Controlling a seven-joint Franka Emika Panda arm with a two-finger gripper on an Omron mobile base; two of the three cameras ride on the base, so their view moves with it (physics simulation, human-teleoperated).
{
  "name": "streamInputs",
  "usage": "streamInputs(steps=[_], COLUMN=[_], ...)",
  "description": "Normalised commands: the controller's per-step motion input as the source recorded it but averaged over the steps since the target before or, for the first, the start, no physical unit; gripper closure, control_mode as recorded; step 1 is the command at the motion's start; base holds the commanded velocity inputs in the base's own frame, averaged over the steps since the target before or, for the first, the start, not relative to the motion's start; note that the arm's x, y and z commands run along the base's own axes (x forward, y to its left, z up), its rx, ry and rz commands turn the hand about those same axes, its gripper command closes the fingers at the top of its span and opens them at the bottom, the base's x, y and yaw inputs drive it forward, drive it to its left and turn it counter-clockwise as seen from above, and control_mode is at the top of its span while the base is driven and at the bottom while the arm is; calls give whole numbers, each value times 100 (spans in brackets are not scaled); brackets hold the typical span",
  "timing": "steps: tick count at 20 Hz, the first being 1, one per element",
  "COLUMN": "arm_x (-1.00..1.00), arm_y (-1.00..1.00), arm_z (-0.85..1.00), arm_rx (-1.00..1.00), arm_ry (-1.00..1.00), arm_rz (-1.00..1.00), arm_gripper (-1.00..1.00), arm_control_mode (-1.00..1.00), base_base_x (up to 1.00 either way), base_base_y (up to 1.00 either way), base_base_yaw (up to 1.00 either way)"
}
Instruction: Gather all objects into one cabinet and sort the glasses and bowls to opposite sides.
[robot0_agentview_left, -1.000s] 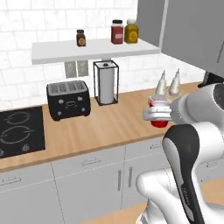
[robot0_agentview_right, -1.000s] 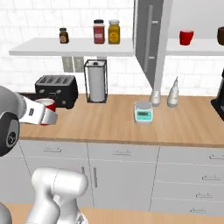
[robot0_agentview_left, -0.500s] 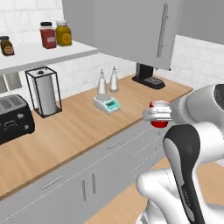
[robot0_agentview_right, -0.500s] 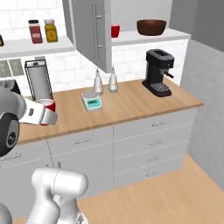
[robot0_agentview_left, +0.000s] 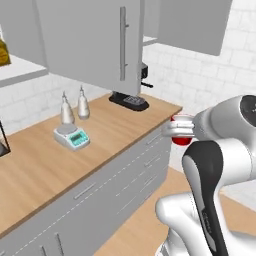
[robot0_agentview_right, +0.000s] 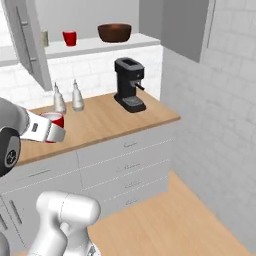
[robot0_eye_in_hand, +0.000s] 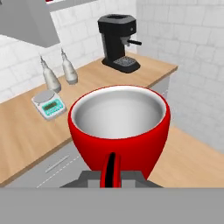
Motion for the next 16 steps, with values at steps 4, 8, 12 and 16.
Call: streamInputs(steps=[4,8,12,16], arm_x=[0,0,0,0], arm_y=[0,0,0,0], arm_z=[0,0,0,0], arm_rx=[0,0,0,0], arm_ry=[0,0,0,0], arm_rz=[0,0,0,0], arm_gripper=[100,100,100,100], arm_control_mode=[100,100,100,100], base_base_x=[32,28,80,51], base_base_y=[-76,-33,0,-19], base_base_yaw=[5,30,50,52])
